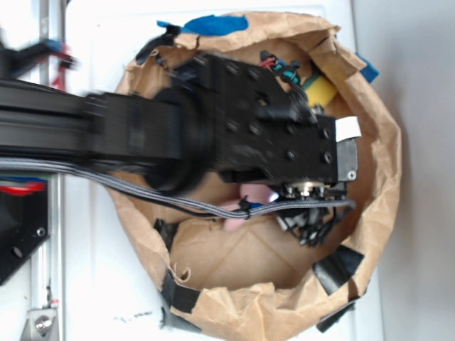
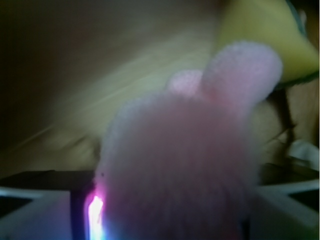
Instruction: Grab the pink bunny.
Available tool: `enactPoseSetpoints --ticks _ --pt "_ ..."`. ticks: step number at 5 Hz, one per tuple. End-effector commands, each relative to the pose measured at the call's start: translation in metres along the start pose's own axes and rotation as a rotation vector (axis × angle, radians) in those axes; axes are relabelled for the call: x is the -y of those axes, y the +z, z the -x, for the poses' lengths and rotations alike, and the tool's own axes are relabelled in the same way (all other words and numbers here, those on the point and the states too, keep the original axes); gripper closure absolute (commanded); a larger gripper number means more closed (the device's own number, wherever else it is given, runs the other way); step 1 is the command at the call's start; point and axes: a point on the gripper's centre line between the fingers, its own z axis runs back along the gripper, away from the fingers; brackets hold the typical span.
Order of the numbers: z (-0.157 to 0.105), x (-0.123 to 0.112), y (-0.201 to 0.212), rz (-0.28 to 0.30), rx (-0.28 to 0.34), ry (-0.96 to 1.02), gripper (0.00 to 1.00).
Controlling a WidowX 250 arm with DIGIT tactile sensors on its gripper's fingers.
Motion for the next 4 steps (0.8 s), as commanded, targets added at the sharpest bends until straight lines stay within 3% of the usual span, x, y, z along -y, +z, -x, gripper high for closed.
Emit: enactPoseSetpoints --ticks 1,2,3,4 --pt "-0.004 -0.026 0.098 0.134 0.004 -0.31 1.0" --pt "-0.004 -0.033 0.116 0.055 0.035 -0.339 1.0" --pt "-0.005 -0.023 0.123 0.017 0.056 -0.368 1.0" --pt "-0.035 -0.021 0.121 0.005 0.075 -0.371 1.0"
